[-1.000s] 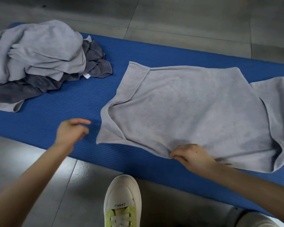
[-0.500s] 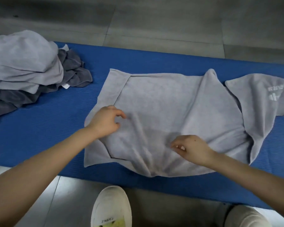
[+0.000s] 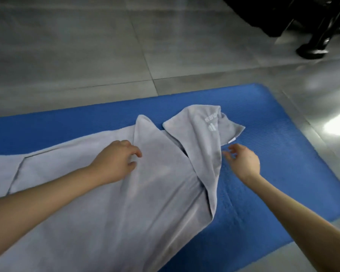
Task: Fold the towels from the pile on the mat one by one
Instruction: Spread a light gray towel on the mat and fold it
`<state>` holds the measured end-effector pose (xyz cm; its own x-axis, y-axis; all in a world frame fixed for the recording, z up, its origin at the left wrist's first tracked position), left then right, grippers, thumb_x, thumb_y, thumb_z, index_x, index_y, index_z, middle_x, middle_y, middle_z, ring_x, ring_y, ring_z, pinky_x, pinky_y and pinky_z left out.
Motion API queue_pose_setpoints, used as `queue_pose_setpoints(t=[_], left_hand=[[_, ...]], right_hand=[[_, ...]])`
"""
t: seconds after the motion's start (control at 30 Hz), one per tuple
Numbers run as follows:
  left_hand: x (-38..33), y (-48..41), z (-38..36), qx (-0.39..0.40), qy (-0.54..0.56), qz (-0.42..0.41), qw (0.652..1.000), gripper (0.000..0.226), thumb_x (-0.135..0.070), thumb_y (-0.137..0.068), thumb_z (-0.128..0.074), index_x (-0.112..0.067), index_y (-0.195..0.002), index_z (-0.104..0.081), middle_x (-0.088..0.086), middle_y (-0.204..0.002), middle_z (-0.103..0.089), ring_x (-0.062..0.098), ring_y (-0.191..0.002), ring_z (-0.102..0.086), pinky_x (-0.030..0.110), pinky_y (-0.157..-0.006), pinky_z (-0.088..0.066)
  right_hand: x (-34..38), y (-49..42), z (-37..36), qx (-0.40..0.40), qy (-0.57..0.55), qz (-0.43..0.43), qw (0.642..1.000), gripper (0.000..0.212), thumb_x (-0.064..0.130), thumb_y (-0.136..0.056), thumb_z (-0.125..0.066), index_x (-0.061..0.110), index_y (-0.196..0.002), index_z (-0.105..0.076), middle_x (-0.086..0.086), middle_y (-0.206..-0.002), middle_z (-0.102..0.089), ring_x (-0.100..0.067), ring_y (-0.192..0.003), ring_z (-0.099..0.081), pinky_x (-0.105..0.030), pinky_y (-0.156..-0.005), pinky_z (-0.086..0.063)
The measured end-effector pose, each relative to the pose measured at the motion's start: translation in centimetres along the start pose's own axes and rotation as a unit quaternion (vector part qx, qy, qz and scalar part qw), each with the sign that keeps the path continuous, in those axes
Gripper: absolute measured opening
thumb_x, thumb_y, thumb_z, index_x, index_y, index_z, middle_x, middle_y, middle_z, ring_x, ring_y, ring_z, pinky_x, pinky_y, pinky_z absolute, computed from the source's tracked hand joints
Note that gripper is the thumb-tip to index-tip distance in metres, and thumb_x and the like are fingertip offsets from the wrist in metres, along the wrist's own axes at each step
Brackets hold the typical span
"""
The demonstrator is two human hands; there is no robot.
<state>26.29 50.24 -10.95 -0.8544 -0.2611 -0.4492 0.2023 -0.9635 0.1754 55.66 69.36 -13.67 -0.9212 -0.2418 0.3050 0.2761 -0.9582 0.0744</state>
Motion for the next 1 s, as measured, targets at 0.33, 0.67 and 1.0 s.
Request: queue_pose_setpoints(t=[0.33, 0.67, 1.0], left_hand=[[-6.2, -12.9, 2.4, -0.045, -0.034, 0.001, 0.998, 0.023, -0.016, -0.086, -0.059, -0.018, -0.107, -0.067, 0.007, -0.105, -0.059, 0.023, -0.102, -0.055, 0.031, -0.086, -0.041], [-9.8, -17.5, 2.4, -0.091, 0.051, -0.039, 0.994, 0.021, -0.011, -0.085, -0.062, -0.014, -0.105, -0.067, 0.008, -0.105, -0.064, 0.023, -0.097, -0.058, 0.035, -0.086, -0.046], [-18.6, -23.8, -5.4, -0.003, -0.050, -0.199, 0.979, 0.041, -0.026, -0.078, -0.068, -0.022, -0.119, -0.064, 0.008, -0.117, -0.061, 0.030, -0.109, -0.051, 0.034, -0.096, -0.032]], right_hand=[[11.4, -3.2, -6.6, 0.010, 0.085, 0.294, 0.952, 0.034, 0.032, -0.089, -0.053, 0.014, -0.118, -0.058, -0.005, -0.101, -0.068, -0.029, -0.097, -0.054, -0.033, -0.088, -0.021], [-6.8, -0.1, 6.6, -0.123, -0.293, -0.117, 0.941, 0.016, 0.019, -0.081, -0.067, 0.028, -0.094, -0.067, 0.011, -0.069, -0.063, -0.008, -0.064, -0.056, -0.032, -0.068, -0.045], [-16.6, 1.0, 4.1, -0.011, 0.017, -0.115, 0.993, 0.076, 0.048, -0.079, -0.068, 0.027, -0.144, -0.034, 0.003, -0.137, -0.050, -0.025, -0.125, -0.044, -0.037, -0.101, -0.024]])
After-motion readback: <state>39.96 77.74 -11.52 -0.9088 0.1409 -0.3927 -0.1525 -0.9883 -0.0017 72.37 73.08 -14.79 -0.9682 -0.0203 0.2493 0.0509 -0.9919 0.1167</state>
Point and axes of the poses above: each hand's wrist, its own y-axis away from the middle knuckle, its own z-axis out of the back of the hand, x = y × z, the point moved 3 cm from there along -y, towards the middle knuckle
